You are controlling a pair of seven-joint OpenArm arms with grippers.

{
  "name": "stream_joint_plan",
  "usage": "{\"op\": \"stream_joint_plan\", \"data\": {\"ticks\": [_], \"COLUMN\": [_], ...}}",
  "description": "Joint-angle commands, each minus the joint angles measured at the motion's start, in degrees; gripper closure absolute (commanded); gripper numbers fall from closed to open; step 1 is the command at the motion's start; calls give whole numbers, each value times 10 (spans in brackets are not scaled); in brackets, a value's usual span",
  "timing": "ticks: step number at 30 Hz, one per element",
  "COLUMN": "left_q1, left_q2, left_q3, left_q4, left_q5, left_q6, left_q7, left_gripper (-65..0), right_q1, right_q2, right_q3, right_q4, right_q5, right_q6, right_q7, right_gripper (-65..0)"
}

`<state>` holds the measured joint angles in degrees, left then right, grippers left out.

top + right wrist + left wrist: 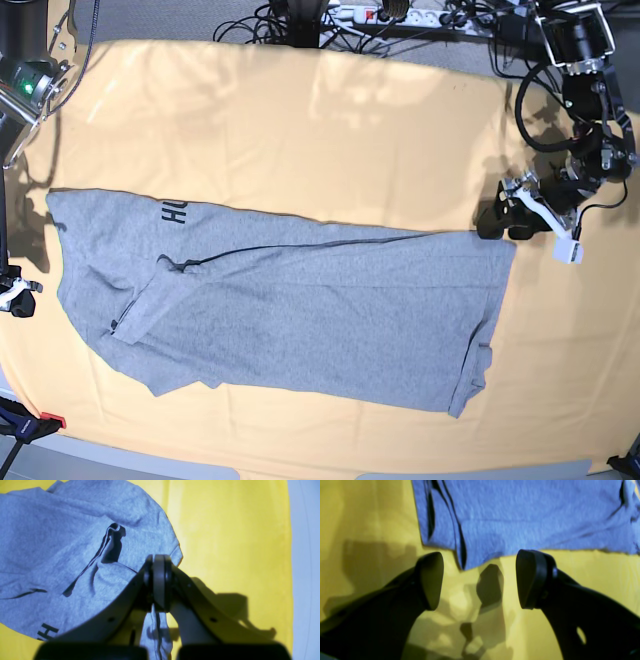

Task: Layout the t-shirt on the table in an organized manner, then fold the t-shirt properly
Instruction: 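Release the folded edge and withdraw the right gripper, then move both grippers to the shirt's collar-side corners and grasp them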

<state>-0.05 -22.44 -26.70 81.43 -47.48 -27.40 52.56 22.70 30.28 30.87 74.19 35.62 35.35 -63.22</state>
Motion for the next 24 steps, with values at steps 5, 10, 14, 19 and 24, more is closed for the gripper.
{"op": "stream_joint_plan", "data": {"ticks": [5, 10, 14, 19, 24], "left_q1": [-11, -17, -19, -37, -74], "left_q2": [8, 13, 13, 13, 13], "left_q3": [-2, -2, -4, -4, -4], "left_q4": [6, 6, 6, 6, 6], "left_q5": [3, 5, 5, 5, -2], "left_q6": [0, 2, 7, 7, -9], "left_q7": [2, 4, 4, 8, 12], "left_gripper": [-453, -142, 0, 0, 0], "right_q1": [16, 16, 16, 16, 16], "right_q2": [13, 13, 13, 13, 13], "right_q3": [3, 3, 3, 3, 3], "right_q4": [11, 11, 11, 11, 11], "right_q5": [10, 11, 10, 11, 11], "right_q6": [0, 0, 0, 1, 0], "right_q7": [16, 16, 16, 16, 16], "right_gripper": [0, 0, 0, 0, 0]}}
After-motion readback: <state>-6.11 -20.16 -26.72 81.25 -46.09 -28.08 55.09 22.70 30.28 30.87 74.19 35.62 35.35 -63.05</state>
